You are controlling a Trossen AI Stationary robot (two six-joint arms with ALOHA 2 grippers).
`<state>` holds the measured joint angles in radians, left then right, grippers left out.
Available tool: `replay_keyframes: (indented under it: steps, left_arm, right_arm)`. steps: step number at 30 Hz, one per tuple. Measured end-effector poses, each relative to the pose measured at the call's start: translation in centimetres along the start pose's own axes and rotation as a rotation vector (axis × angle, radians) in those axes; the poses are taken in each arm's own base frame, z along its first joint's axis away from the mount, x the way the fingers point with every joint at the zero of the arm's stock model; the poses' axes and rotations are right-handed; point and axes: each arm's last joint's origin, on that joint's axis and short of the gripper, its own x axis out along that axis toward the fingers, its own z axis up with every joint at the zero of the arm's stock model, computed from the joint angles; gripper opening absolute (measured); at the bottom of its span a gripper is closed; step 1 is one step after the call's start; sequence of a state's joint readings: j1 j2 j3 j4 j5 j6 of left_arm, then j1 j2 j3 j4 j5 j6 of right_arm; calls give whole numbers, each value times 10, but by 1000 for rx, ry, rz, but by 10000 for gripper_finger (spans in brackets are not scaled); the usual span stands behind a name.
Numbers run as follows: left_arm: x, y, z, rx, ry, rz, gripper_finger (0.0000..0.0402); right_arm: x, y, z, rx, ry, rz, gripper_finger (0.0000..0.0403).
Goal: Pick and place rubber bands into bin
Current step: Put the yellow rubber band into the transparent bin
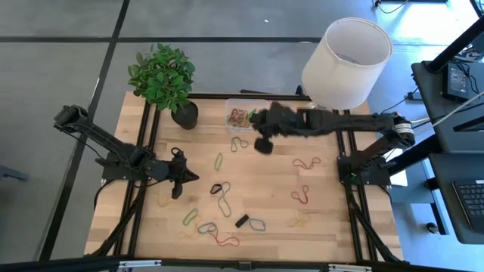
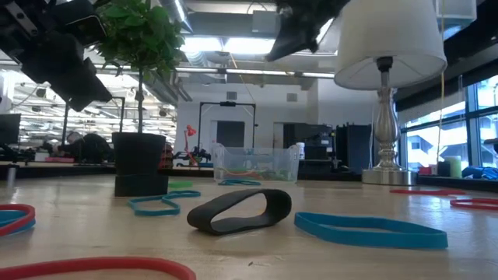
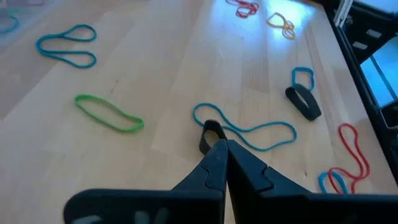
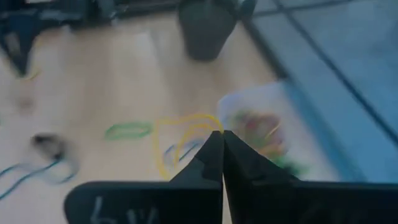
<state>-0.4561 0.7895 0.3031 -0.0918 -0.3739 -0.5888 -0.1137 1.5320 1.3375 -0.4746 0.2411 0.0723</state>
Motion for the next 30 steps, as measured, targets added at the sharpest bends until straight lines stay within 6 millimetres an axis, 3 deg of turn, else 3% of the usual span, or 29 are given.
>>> replay_keyframes:
  steps: [7, 13, 18, 24, 30]
  left_arm:
    - [0, 0, 5, -16, -85, 65, 2]
    - [0, 1, 6, -22, -117, 92, 2]
    - [0, 1, 6, -23, -122, 98, 2]
    - [-1, 0, 8, -33, -147, 100, 2]
    - [-1, 1, 9, -33, -158, 116, 2]
  right_arm:
    - [52, -47, 6, -73, -69, 12, 1]
    - [114, -69, -19, -120, 7, -26, 0]
    - [153, -80, -47, -123, 121, -37, 0]
    - [162, -88, -63, -85, 215, -50, 4]
    - [160, -88, -60, -84, 204, -51, 49]
